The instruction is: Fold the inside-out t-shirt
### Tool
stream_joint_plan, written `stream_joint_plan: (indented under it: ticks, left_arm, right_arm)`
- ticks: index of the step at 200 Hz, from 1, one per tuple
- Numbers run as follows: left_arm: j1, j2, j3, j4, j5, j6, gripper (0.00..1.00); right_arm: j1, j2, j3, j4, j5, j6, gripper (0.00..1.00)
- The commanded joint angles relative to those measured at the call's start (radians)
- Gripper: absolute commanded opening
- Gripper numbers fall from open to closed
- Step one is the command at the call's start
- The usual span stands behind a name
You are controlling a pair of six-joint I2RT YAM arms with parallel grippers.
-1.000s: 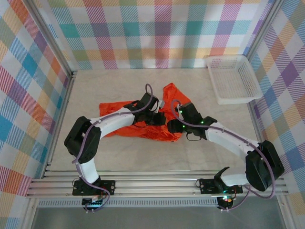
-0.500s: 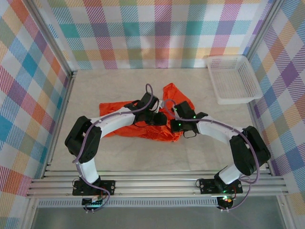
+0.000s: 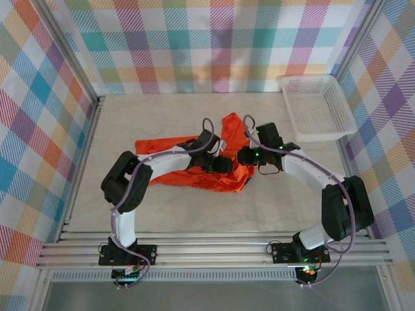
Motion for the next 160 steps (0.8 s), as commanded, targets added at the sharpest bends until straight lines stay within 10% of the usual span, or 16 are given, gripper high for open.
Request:
stream_joint_plan:
  ticks: [1,26,99,160]
  left_arm:
    - [0.011,0.043,0.064,-0.027,-0.032,0.023,0.45]
    - [0.025,0.057,0.102,-0.085,-0.069,0.037,0.00]
    - [0.049,-0.041,0.046,0.148,0.147,-0.059,0.00]
    - [0.078,-0.092,-0.076,0.413,0.292,-0.130,0.00]
  right_arm:
    - [-0.045,-0.009,-0.014,0.014,-0.103,0.003,0.00]
    - [-0.077,0.028,0.009,-0.009,-0.044,-0.043,0.00]
    - [-0.079,0.313,0.135,-0.036,0.078,-0.060,0.07]
    - [-0.056,0.181,0.081,-0.073,0.002,0.002,0.49]
